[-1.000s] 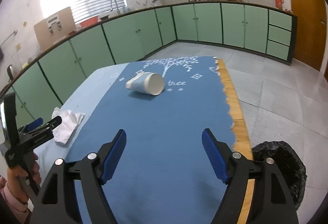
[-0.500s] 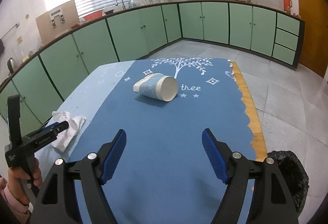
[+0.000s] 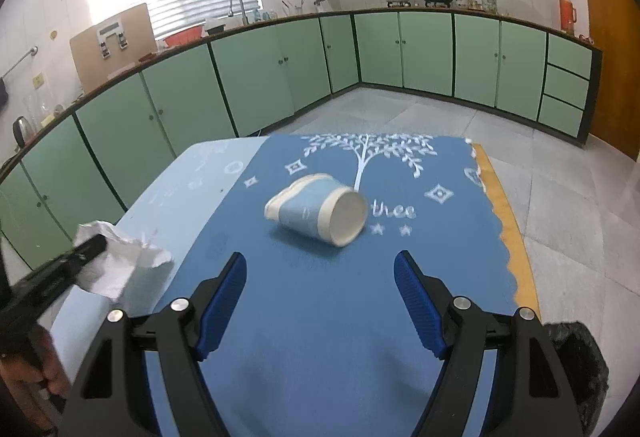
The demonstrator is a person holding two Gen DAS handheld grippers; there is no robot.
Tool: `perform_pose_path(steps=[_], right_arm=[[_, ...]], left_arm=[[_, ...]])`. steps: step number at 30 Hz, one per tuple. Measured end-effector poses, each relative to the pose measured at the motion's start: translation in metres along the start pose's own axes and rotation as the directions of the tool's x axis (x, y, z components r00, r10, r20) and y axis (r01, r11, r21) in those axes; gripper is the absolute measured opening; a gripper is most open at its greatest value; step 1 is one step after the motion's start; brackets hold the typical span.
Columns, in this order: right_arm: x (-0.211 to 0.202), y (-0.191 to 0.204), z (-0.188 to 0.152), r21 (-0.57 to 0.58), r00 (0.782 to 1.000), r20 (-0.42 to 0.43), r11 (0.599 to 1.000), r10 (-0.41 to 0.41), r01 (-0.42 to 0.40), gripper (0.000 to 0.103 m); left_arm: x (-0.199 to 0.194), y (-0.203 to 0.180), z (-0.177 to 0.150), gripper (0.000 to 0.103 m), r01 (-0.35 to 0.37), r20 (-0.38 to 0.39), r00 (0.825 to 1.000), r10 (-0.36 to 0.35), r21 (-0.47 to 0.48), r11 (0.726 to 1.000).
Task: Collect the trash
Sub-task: 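Grasp the white-and-blue paper cup with the right gripper while left holds tissue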
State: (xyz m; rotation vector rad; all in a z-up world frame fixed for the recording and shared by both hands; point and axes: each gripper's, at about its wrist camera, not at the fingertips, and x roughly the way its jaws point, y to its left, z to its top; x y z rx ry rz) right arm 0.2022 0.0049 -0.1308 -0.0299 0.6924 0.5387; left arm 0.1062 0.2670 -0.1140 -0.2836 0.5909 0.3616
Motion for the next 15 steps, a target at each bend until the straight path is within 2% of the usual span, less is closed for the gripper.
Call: perform_pose_path(steps=[3,11,15], right_arm=[[0.019,-0.002,0.009,-0.015,1.0,-0.007,1.0,-0.008,0.008,0.075],[0.08,-0.006,0.023,-0.059,0.996,-0.09,0.998,-0.005,-0.001,0.075],[0.101,-0.008,0.024,-0.059,0.992,-0.122,0.998,0.015,-0.023,0.081]], left_arm=[[0.004,-0.007,0.009,0.0,0.015,0.015,1.0,-0.015,0.008,1.0],[0.025,-0.019,0.015,0.0,0.025,0.011,1.0,-0.026,0.017,1.0],[0.037,-0.021,0.017,0.0,0.015,0.007,1.0,-0.015,0.021,1.0]])
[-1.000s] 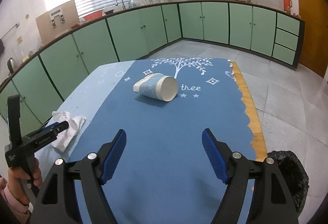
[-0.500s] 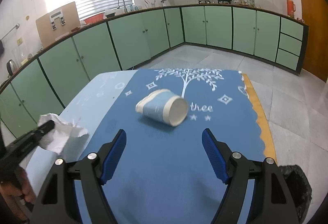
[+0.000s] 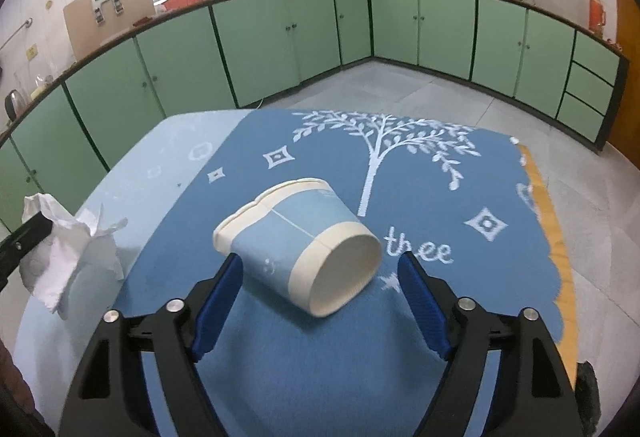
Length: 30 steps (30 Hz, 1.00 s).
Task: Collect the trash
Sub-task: 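Grasp the white-and-blue paper cup with the right gripper while left holds tissue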
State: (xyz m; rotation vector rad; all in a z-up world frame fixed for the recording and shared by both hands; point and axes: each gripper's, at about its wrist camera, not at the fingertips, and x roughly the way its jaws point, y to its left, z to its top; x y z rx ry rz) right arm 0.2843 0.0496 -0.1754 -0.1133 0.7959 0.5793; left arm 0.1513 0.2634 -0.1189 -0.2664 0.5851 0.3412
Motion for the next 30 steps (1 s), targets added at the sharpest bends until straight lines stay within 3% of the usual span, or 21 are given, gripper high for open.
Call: perform_pose_path(steps=[4,8,14,30], right_arm=[[0.012,-0.004,0.006,0.021,0.999,-0.027,0.999,0.046,-0.045,0.081],[0.013,-0.003,0.007,0.01,0.997,-0.037,0.998,0.067,-0.067,0.07],[0.006,0.003,0.005,-0.011,0.997,-0.025,0.997,0.077,-0.077,0.063],[-0.069,-0.006,-0.018,0.053,0.992,0.073,0.993,0.104,-0.108,0.057]], left_arm=[[0.01,-0.001,0.002,0.0,-0.011,-0.001,1.0,0.011,0.008,1.0],[0.018,-0.004,0.003,0.0,-0.023,-0.001,1.0,0.023,0.018,1.0],[0.027,-0.011,-0.001,0.0,-0.032,-0.021,0.999,0.033,0.035,0.999],[-0.012,-0.037,-0.007,0.0,0.034,-0.004,0.999,-0.034,0.044,0.998]])
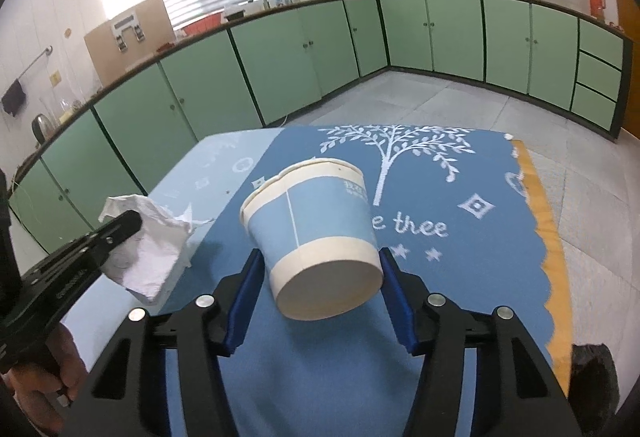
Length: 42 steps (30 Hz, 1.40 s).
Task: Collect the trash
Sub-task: 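Grasp the white-and-blue paper cup with the right gripper while left holds tissue, then carry tissue and paper cup over the bin and open both grippers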
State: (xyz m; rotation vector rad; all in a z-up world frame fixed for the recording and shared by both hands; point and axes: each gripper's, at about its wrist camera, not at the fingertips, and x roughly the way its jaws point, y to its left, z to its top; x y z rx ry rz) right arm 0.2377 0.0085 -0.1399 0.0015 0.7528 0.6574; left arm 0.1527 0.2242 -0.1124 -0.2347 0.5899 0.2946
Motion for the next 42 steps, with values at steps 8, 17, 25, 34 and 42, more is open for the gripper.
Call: perform_pose_path(steps=[8,17,25,34,42], right_arm=[[-0.061,-0.018,-0.016,0.033,0.997,0.065,0.999,-0.03,0.028,0.057],[-0.149,-0.08,-0.052,0.143,0.979,0.118,0.979,-0.165,0.148,0.057],[-0.217,-0.135,-0.09,0.238,0.933,0.126,0.924,-0.336,0.301,0.057],[-0.255,-0.194,-0.137,0.353,0.878,0.061,0.833,-0.475,0.426,0.057],[-0.261,-0.228,-0.175,0.419,0.851,-0.011,0.771,-0.525,0.48,0.057]], left_arm=[[-0.032,-0.049,-0.006,0.0,0.112,0.018,0.993,-0.113,0.048,0.992],[-0.056,-0.134,-0.018,0.0,0.299,0.004,0.953,-0.302,0.127,0.946],[-0.073,-0.23,-0.038,0.0,0.468,-0.045,0.881,-0.47,0.22,0.856],[-0.064,-0.312,-0.075,0.0,0.571,-0.154,0.819,-0.552,0.299,0.764],[-0.036,-0.348,-0.111,0.0,0.597,-0.259,0.802,-0.538,0.332,0.73]])
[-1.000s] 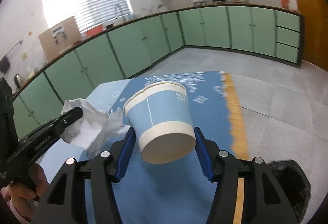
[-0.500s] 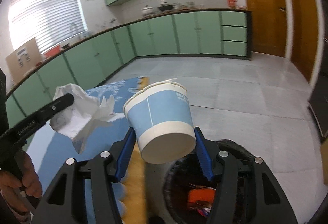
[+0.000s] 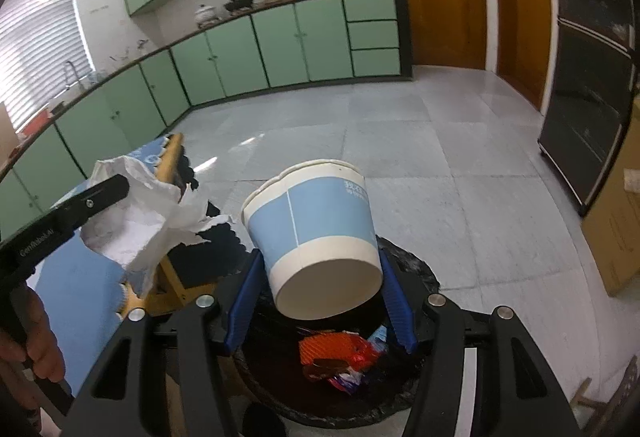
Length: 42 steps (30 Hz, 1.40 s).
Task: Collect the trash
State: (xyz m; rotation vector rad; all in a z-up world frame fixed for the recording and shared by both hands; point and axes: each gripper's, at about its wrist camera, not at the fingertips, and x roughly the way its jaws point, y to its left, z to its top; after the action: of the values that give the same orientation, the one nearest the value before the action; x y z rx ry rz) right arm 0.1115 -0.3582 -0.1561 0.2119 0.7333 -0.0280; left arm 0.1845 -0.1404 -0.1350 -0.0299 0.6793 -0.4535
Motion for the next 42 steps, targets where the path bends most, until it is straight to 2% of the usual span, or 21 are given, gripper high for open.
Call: perform_pose_path(steps=[7,11,15,17,23,29,33,38,42], right_arm=[[0.017,-0.021,-0.013,0.027,0.998,-0.052,0.999,-0.029,0.03,0.06],[0.027,-0.023,-0.021,0.021,0.995,-0.082,0.998,-0.054,0.056,0.063],[0.03,-0.027,-0.022,0.024,0.994,-0.091,0.997,-0.064,0.067,0.068],[0.028,-0.025,-0.021,0.022,0.994,-0.087,0.997,-0.065,0.068,0.073],[0.01,-0.012,-0.009,0.008,0.997,-0.046,0.998,-0.063,0.063,0.086],[-0.021,0.01,0.01,-0.007,1.0,0.013,1.0,-0.02,0.02,0.095],[-0.038,0.025,0.019,-0.036,0.999,0.041,0.999,0.015,-0.013,0.096],[-0.059,0.042,0.025,-0.066,0.996,0.071,0.997,0.048,-0.043,0.097],[-0.078,0.053,0.031,-0.073,0.994,0.089,0.995,0.07,-0.064,0.097]], left_arm=[[0.031,-0.015,-0.013,0.004,0.027,-0.08,0.997,-0.024,0.04,0.999],[0.032,-0.016,-0.015,0.029,0.024,-0.084,0.996,-0.02,0.05,0.998],[0.025,-0.01,-0.014,0.032,0.015,-0.077,0.997,-0.012,0.044,0.999],[0.021,-0.008,-0.013,0.04,0.006,-0.069,0.998,-0.003,0.038,0.999],[-0.002,0.004,-0.009,0.056,-0.034,-0.039,0.999,0.034,0.019,0.999],[-0.033,0.022,-0.004,0.064,-0.081,-0.004,0.997,0.081,-0.01,0.997],[-0.052,0.029,0.0,0.068,-0.123,0.019,0.992,0.123,-0.013,0.992],[-0.078,0.029,0.002,0.078,-0.149,0.058,0.987,0.15,-0.021,0.989],[-0.097,0.028,0.002,0.083,-0.166,0.077,0.983,0.167,-0.021,0.986]])
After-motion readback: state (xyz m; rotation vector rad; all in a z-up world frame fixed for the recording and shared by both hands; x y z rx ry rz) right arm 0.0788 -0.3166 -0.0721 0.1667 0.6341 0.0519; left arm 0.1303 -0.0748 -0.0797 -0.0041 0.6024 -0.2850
